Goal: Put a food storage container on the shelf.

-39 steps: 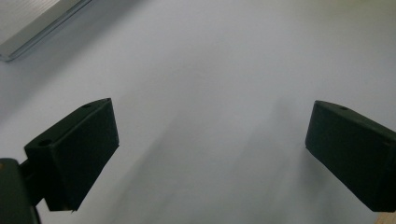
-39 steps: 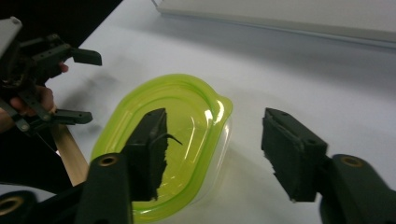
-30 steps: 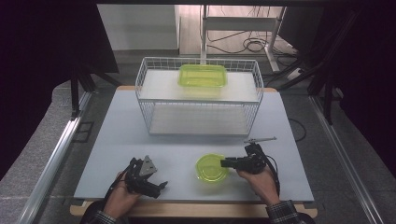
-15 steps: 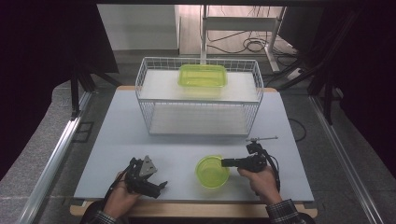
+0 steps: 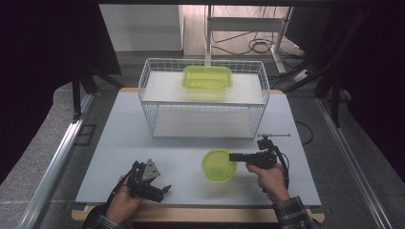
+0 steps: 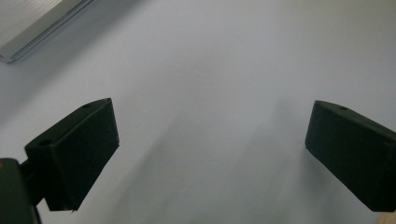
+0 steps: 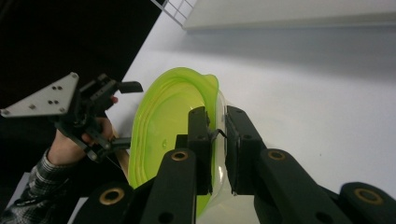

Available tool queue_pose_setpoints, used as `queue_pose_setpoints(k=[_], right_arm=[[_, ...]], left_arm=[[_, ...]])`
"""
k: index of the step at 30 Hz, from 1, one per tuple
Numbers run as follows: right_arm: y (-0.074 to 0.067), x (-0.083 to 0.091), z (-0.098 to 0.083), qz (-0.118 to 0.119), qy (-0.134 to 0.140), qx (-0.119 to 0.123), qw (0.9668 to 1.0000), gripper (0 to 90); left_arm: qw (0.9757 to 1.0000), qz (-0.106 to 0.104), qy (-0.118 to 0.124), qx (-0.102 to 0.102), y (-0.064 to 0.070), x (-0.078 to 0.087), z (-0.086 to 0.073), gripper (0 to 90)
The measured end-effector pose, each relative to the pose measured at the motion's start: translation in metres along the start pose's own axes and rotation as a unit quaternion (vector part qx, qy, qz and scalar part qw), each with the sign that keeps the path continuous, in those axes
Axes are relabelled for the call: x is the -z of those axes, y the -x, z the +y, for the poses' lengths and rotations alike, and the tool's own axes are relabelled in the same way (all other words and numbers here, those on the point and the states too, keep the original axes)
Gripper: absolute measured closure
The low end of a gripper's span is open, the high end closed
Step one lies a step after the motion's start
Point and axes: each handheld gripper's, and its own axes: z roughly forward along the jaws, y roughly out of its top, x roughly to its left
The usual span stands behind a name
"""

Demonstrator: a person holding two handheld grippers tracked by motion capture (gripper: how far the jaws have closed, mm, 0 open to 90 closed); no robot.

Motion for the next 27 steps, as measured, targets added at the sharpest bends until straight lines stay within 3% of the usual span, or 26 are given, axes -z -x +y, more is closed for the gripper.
queue_pose_setpoints(k=[27], right_arm=[[-0.029,0.018,0.045,0.020,0.047,0.031,0.9982,81.2]], left_arm=[[1.0000,0.000,-0.002,0.001,0.000,-0.001,0.000,2.5]])
